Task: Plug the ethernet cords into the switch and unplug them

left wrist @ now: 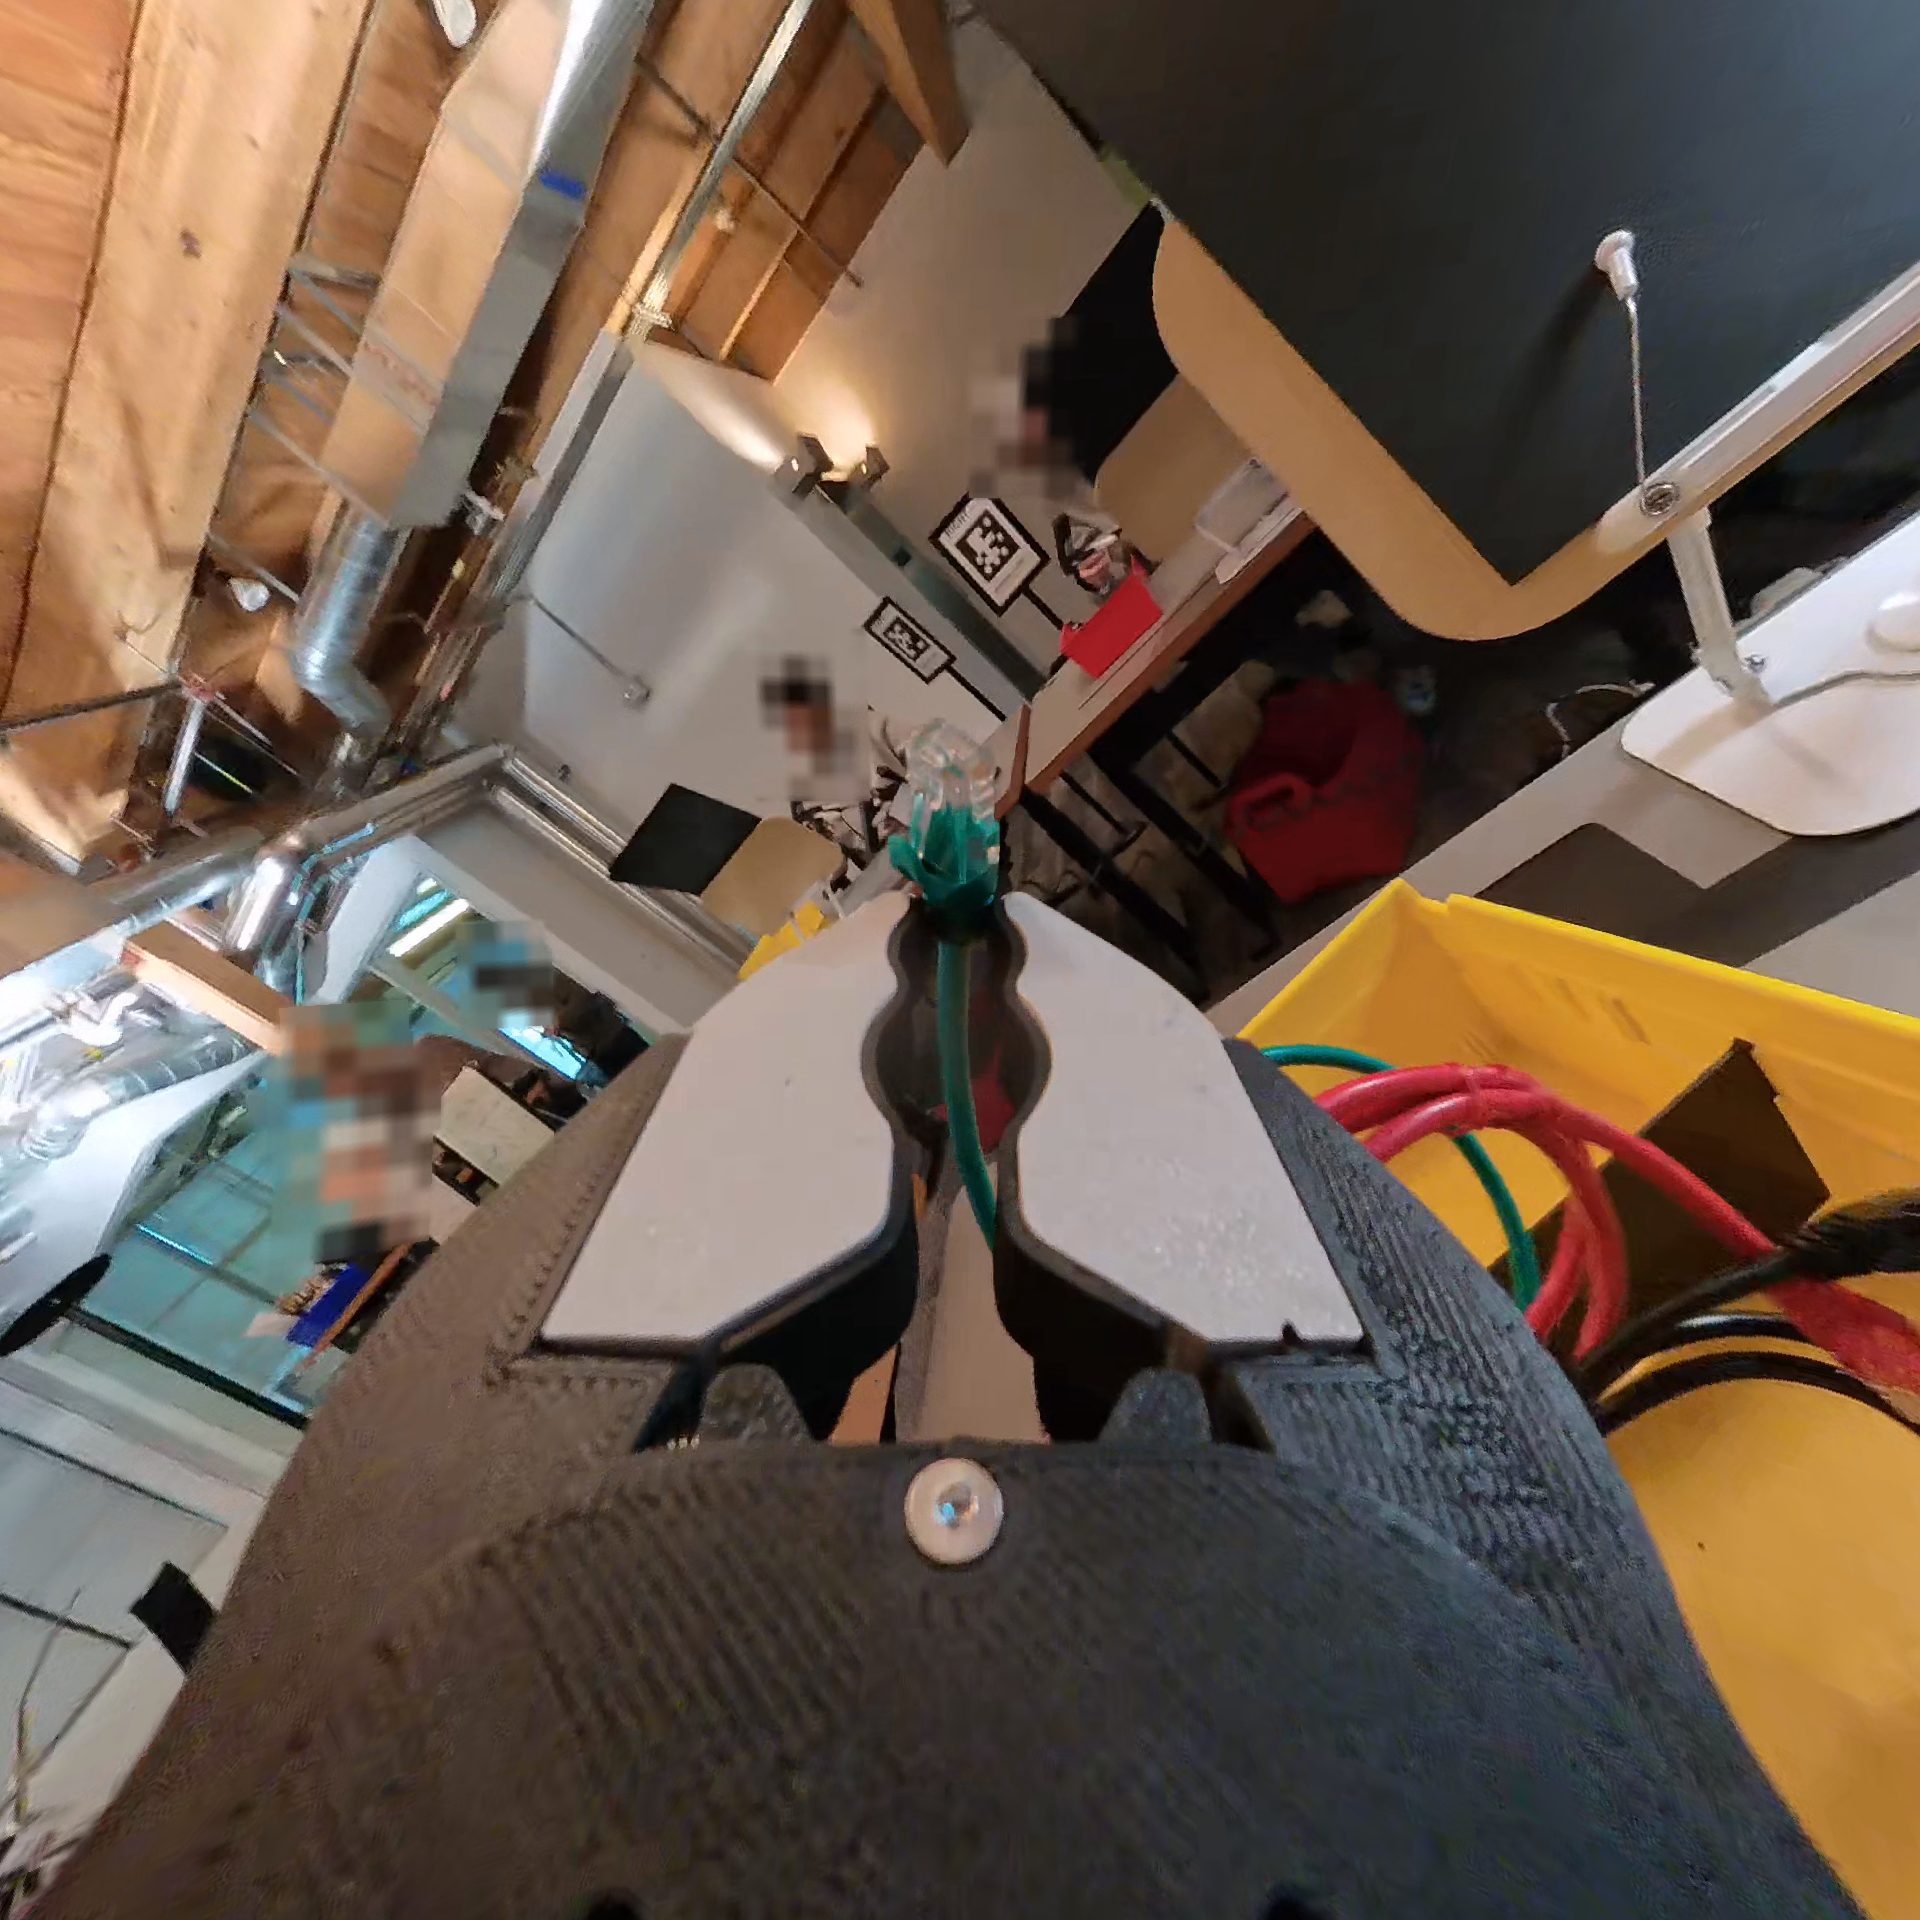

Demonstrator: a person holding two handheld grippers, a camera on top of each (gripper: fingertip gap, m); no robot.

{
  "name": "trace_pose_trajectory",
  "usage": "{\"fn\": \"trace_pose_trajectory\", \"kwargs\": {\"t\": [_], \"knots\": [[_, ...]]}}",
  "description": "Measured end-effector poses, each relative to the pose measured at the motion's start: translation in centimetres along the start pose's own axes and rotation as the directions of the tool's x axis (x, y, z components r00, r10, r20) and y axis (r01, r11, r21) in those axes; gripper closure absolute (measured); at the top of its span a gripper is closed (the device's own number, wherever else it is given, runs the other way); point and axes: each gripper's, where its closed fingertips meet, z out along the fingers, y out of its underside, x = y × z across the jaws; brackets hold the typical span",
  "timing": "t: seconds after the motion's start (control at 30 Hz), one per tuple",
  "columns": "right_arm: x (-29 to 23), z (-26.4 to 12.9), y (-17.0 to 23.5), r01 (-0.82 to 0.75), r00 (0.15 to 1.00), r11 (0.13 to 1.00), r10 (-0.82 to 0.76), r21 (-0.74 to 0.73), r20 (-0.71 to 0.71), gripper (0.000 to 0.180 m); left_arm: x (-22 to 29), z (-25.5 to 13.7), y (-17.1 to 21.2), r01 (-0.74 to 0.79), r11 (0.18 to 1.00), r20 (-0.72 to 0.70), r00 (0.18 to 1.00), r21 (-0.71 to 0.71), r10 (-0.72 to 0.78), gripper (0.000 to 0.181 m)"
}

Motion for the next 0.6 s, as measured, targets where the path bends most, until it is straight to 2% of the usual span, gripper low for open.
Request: {"fn": "trace_pose_trajectory", "kwargs": {"t": [0.17,0.33,0.47,0.6], "knots": [[0.1,0.0,0.1,-0.005,1.0,1.0,0.005,-0.001,-0.001,0.154,1.4,0.3,-0.1,0.0,1.0,-0.066,0.998,0.006,0.001,0.17],[0.2,-0.2,-0.1,-0.008,1.0,1.0,0.008,0.012,-0.002,0.154,1.5,0.7,0.3,0.012,1.0,-0.051,0.999,-0.02,-0.013,0.17],[0.1,-0.4,-0.3,-0.011,1.0,1.0,0.011,0.024,0.003,0.154,-0.1,0.8,1.1,0.066,0.998,0.018,0.998,-0.023,-0.066,0.17],[0.0,-0.4,-0.2,-0.015,1.0,1.0,0.015,0.019,0.015,0.154,-4.0,-1.0,0.0,0.127,0.99,0.175,0.975,0.065,-0.136,0.17]]}}
